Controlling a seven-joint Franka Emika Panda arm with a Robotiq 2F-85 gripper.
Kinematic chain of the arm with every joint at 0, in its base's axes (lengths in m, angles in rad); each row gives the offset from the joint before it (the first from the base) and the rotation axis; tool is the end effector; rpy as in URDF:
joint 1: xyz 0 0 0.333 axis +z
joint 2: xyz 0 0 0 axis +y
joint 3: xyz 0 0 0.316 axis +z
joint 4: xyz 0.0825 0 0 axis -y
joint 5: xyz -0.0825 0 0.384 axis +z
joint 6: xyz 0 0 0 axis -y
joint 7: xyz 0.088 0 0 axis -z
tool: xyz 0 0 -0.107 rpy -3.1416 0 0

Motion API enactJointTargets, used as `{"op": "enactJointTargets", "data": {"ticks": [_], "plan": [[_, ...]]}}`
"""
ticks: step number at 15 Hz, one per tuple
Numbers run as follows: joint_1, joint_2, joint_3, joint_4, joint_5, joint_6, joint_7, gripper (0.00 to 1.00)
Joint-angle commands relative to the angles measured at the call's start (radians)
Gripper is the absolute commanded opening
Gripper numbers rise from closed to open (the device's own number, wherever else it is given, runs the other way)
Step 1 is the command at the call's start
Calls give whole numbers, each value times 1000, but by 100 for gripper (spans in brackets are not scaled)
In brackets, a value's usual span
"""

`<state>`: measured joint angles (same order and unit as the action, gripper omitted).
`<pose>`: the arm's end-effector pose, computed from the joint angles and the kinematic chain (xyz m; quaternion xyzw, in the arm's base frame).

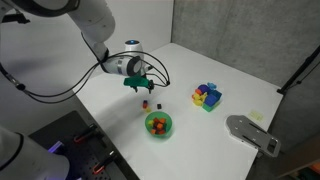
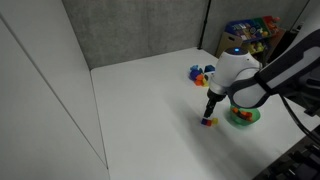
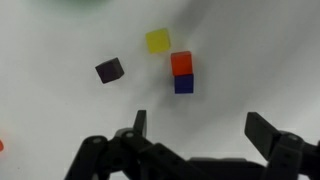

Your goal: Pick up the small blue block from the table and put it in the green bowl

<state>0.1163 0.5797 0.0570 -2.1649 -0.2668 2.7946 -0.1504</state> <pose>0.5480 0.1096 0.1277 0.9599 0.2772 0.0273 0.0327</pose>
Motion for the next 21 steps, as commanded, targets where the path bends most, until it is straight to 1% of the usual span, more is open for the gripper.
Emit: {"op": "enactJointTargets", "data": {"ticks": [1,4,9,12,16,17,19,20,21], "plan": [[-18,106,17,78,13,39,-48,100],[-27,172,23,117,14,54,-65,100],[-68,254,52,179,26,58,-99,100],[-81,278,63,206,27,44,-107,100],[-77,290,62,219,25,30,-102,100],[-76,291,63,220,26,28,-101,95],[-67,289,54,219,24,14,-93,90],[-64,286,50,216,23,9,-90,89],[-61,280,45,213,22,1,-85,81]]}}
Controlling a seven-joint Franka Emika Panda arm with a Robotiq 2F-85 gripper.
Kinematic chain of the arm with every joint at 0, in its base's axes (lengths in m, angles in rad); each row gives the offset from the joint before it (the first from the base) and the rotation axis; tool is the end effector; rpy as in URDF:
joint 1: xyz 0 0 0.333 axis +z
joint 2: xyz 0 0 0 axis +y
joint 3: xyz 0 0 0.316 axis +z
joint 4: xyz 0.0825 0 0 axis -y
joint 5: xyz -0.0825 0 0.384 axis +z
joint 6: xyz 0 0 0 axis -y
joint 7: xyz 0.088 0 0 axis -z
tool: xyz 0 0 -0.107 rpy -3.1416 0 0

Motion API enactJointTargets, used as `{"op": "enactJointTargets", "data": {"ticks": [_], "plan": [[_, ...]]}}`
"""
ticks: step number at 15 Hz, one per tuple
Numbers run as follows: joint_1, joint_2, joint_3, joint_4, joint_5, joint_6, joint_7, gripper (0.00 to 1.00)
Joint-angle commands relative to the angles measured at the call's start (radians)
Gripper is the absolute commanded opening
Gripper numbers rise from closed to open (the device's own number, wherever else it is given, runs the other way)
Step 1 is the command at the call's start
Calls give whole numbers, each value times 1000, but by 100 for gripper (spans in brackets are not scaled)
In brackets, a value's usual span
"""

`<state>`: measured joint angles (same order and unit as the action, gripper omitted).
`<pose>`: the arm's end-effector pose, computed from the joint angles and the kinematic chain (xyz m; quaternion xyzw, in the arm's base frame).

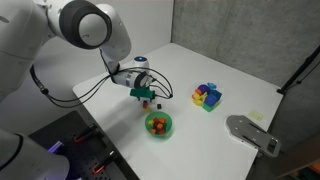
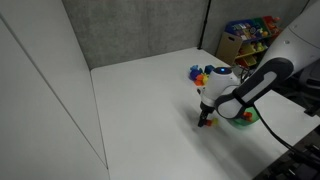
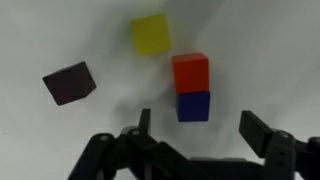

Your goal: Pick up the small blue block from the table and put it in the green bowl

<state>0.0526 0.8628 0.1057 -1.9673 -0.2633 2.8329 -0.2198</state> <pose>0.5686 0.1073 0.0319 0.9566 0.2914 0.0077 0.0008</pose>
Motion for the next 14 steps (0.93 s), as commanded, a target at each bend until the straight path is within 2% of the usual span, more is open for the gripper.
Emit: {"op": "enactJointTargets", "data": {"ticks": [1,2,3,5,8,14], "plan": [[4,-6,-5,14,19,-47,-14,75],[5,-10,-7,9,18,-48,-13,66],[7,-14,-9,6,18,-54,-10,49],[12,-21,-13,2,15,-60,-8,31],[25,-43,-24,-5,12,-70,4,9],[64,-130,-65,-11,2,-143,32,11]]}}
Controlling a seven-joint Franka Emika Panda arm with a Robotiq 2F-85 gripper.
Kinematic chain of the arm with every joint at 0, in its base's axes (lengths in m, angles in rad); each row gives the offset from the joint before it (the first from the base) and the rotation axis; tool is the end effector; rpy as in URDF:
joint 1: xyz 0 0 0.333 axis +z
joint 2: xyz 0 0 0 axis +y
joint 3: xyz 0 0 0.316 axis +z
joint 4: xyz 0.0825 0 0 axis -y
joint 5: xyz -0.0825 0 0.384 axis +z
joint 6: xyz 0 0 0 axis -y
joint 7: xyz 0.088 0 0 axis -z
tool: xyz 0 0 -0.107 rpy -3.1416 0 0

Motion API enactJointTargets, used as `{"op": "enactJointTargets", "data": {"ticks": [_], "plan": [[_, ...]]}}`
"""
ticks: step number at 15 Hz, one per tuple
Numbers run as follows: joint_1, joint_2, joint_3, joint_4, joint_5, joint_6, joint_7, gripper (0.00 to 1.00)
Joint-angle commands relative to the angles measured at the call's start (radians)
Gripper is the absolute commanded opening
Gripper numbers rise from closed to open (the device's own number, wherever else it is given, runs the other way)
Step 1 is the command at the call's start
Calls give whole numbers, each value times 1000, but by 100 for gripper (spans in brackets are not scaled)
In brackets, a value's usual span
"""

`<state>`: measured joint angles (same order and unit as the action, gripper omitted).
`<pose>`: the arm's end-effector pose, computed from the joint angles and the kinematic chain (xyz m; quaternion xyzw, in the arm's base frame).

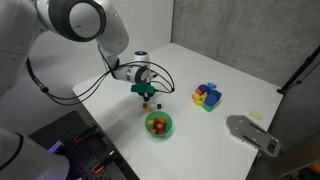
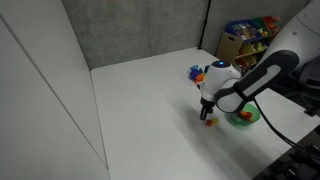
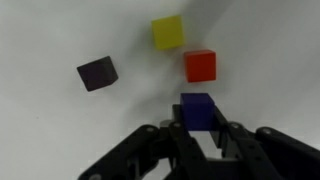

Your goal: Pick up the small blue block from the table and put it in the green bowl

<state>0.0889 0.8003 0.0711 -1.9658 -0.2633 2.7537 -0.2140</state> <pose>0.5785 0.1055 0.0599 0.9555 0.2940 -0.0033 0.0236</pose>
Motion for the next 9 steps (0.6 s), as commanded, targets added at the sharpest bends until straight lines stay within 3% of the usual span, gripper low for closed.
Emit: {"op": "enactJointTargets", "data": {"ticks": [1,9], "plan": [[28,-87,-36,-16,2,-88,27,11],[34,-225,-158,-84,-42,-160,104,11]]}}
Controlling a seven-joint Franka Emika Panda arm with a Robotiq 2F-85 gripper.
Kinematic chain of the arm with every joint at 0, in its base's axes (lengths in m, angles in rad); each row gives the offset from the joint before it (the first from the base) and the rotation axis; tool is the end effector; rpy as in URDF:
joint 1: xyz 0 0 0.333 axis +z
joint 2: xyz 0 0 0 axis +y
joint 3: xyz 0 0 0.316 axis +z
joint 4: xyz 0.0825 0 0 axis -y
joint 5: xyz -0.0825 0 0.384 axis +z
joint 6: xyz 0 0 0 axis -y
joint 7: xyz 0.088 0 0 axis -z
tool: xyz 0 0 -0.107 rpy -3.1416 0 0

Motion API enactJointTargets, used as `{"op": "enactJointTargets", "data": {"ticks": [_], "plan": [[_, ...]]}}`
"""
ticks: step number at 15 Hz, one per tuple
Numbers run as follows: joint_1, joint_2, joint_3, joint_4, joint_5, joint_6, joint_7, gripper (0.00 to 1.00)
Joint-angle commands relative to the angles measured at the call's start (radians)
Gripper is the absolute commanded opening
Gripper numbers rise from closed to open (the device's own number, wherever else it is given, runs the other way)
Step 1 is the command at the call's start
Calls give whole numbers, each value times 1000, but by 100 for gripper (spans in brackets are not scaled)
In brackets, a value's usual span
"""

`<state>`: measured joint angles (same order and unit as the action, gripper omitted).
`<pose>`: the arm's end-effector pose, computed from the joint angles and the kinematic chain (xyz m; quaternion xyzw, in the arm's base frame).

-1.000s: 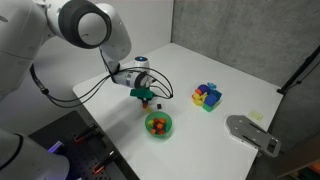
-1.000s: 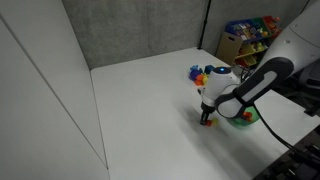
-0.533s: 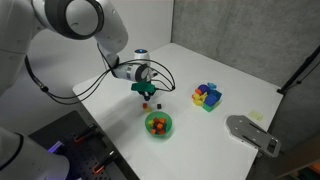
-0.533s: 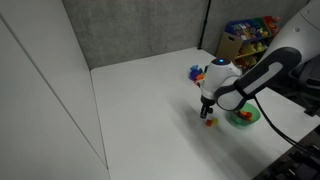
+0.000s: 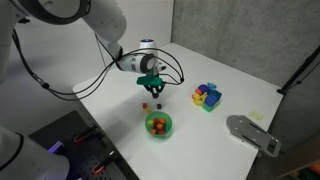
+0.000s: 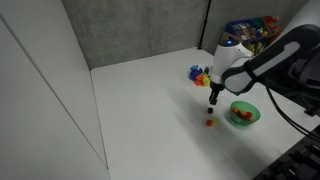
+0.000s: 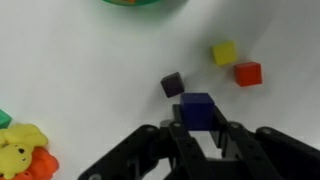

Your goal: Pick up the small blue block from the table and put it in the green bowl

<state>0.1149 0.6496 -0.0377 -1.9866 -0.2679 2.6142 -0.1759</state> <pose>0.5977 0.0521 0.1295 0.9667 0.2437 -0.0156 0.0766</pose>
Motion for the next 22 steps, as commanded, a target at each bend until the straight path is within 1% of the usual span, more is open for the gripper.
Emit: {"op": "enactJointTargets", "data": {"ticks": [1,6,10,11,12,13,17,18,22], "plan": [[8,-93,-70,-82,-42,-21,86,11],[6,-186,-164,-180,-56,-48,244,11],[-15,-255,-191,-253,-39,-84,341,12],[-19,-272,-192,-270,-38,-97,358,55],[-21,-290,-194,-286,-43,-103,374,55],[-24,-304,-193,-297,-47,-113,385,61],[-31,-389,-182,-335,-56,-167,394,92],[-33,-416,-178,-341,-57,-188,394,99],[-47,-513,-151,-345,-57,-273,389,100]]}}
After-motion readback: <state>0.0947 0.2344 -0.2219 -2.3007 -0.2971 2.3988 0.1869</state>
